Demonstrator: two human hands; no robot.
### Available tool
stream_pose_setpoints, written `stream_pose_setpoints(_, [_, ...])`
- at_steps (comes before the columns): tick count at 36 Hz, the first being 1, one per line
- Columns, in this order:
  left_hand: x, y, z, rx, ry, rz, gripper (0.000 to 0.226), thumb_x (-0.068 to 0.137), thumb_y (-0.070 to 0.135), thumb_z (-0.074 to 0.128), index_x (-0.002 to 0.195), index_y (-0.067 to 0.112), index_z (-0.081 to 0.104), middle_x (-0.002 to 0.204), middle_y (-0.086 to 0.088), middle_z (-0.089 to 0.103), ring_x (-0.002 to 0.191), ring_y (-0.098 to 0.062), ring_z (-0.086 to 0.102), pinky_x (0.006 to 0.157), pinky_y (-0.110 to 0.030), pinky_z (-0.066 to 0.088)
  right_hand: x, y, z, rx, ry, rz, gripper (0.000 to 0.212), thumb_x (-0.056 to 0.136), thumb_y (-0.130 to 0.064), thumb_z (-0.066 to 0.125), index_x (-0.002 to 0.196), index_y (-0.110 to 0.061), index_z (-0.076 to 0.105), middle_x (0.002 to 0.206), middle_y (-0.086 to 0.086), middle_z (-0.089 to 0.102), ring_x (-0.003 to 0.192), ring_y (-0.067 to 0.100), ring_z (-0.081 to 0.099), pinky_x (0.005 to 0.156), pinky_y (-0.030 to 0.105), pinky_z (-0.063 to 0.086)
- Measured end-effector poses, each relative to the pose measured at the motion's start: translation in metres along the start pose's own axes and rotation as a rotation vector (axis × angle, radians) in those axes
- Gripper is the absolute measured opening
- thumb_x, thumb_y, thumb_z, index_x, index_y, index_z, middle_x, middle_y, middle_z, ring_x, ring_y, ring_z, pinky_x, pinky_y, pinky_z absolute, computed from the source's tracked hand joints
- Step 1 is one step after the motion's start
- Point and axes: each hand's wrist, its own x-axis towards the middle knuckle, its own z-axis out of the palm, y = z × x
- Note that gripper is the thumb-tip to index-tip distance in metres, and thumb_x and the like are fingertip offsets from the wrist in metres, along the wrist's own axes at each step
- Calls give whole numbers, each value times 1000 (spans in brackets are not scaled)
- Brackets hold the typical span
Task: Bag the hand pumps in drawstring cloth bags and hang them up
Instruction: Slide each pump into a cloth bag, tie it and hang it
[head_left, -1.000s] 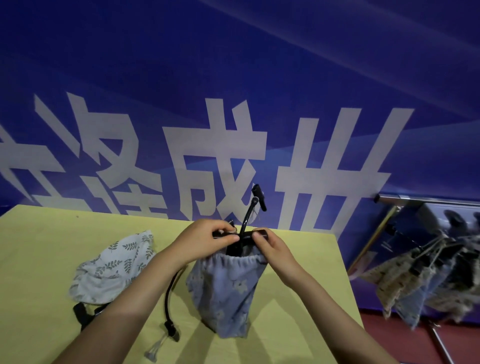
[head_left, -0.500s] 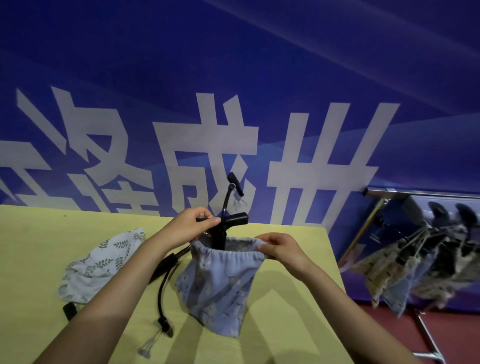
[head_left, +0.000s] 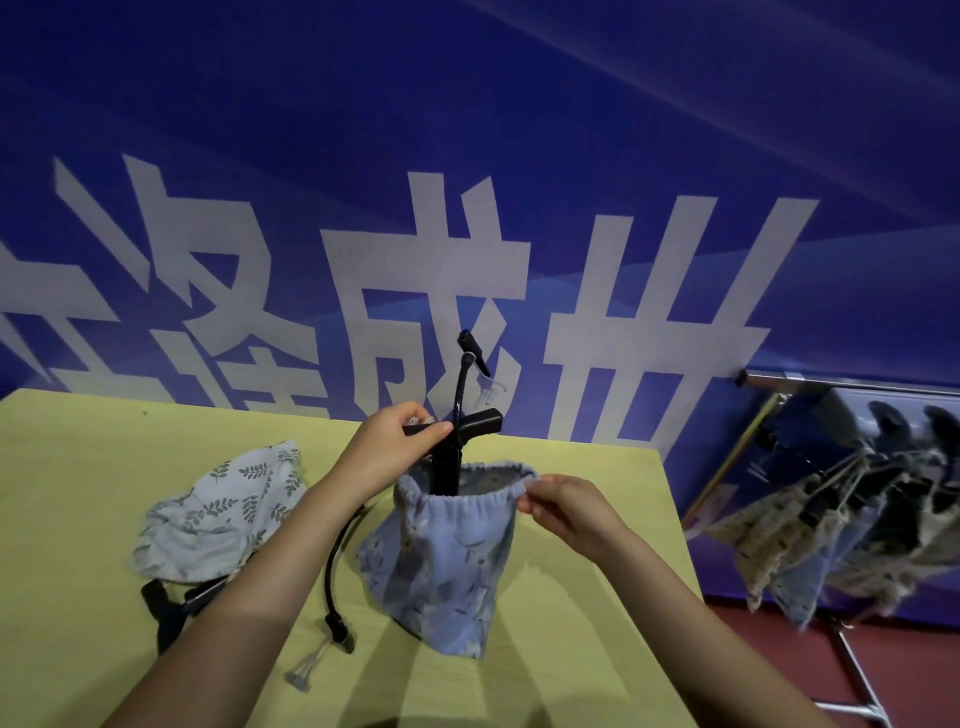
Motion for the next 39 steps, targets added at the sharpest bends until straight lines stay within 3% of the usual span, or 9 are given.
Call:
stream_pose_setpoints(7, [-5,-2,0,-1,-2,-3,31,87,46,64,85,15,61,89,-2,69,91,-15,63,82,-39,50,5,-12,11,268,-41,48,22,91,8,46,77,-4,58,48,0,52,48,8,52,42,14,38])
stream_pose_setpoints(11, [-6,-4,0,-5,-13,12,28,86,47,64,82,19,62,82,2,69,83,-12,64,78,-38,52,-3,-26,14,-162,-49,-113,11,86,4,56,81,-3,62,61,4,48,54,12,41,50,20,36])
stream_pose_setpoints(14, [-6,-6,-1,-6,-6,19,27,86,45,65,81,19,62,79,3,69,79,-10,64,76,-36,52,-14,-42,16,-579,60,-268,7,87,-3,62,88,-10,64,70,2,60,64,15,53,58,23,44])
stream_pose_setpoints(17, [-6,-5,-1,9,7,23,28,87,46,64,83,19,61,81,3,68,82,-11,63,74,-34,50,-20,-57,15,-738,155,-347,14,87,-7,66,98,-16,63,75,4,65,70,17,60,61,26,50])
stream_pose_setpoints(24, [-2,-2,4,47,-16,46,27,87,49,63,85,22,60,93,5,67,93,-11,61,81,-35,49,-23,-70,22,73,-10,-135,21,87,11,52,91,-10,53,76,11,58,65,18,57,70,30,55])
stream_pose_setpoints(28, [-1,-1,4,17,-49,52,22,86,46,65,88,24,63,93,9,68,91,-6,60,81,-33,49,-19,-71,29,428,-64,24,34,88,15,42,113,-9,42,81,15,55,72,25,57,84,39,50])
stream_pose_setpoints(31, [-4,-3,4,-65,-41,67,14,88,38,66,91,25,68,93,14,68,90,3,60,79,-23,48,-18,-72,28,536,-97,119,28,89,13,39,105,-10,43,75,14,53,74,27,59,85,44,51])
stream_pose_setpoints(33, [-7,-5,5,-148,-23,71,7,89,31,67,95,28,69,95,15,68,90,5,60,75,-16,47,-16,-70,25,566,-105,147,23,89,12,38,97,-9,43,74,13,52,67,23,58,70,42,58])
stream_pose_setpoints(39, [-12,-14,4,-294,-27,142,19,86,16,71,89,34,70,90,15,73,88,-1,65,79,-16,50,-23,-73,22,472,-221,187,34,77,2,56,109,-5,50,75,10,56,54,17,56,52,26,49])
